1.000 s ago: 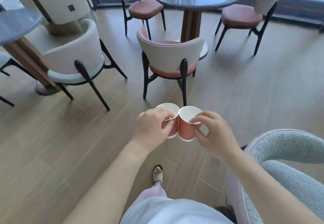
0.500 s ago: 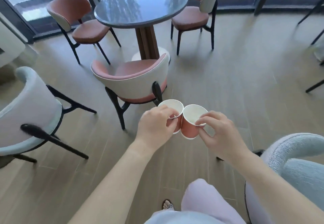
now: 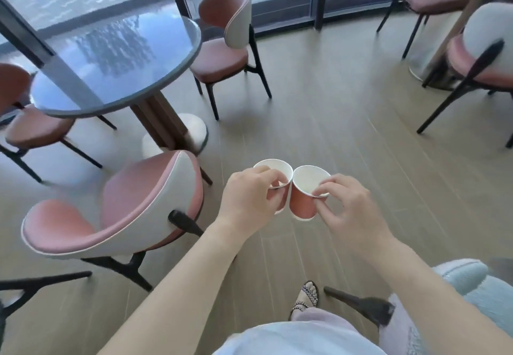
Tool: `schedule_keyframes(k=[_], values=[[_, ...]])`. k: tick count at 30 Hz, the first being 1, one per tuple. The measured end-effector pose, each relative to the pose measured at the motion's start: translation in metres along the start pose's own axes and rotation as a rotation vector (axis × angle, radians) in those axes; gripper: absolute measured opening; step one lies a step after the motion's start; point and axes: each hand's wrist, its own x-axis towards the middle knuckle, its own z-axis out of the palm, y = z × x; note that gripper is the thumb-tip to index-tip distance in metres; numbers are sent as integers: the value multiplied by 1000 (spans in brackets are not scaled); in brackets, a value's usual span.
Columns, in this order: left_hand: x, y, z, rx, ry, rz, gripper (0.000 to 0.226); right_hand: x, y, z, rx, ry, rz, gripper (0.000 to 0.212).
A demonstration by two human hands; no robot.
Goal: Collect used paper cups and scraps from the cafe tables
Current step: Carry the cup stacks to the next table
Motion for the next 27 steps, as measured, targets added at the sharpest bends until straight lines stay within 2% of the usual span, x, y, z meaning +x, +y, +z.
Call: schedule_keyframes(k=[4, 17, 24, 27], values=[[82, 21, 21, -17, -21, 58, 8, 54, 45, -27, -20, 55, 54, 15], [263, 64, 97, -81, -151, 268, 10, 158, 153, -72, -133, 215, 229, 12], [405, 74, 137, -82, -129, 380, 8, 268, 226, -87, -170, 298, 282, 17], [478, 81, 146, -129, -185, 373, 10, 326, 255, -100, -174, 320, 307, 16]])
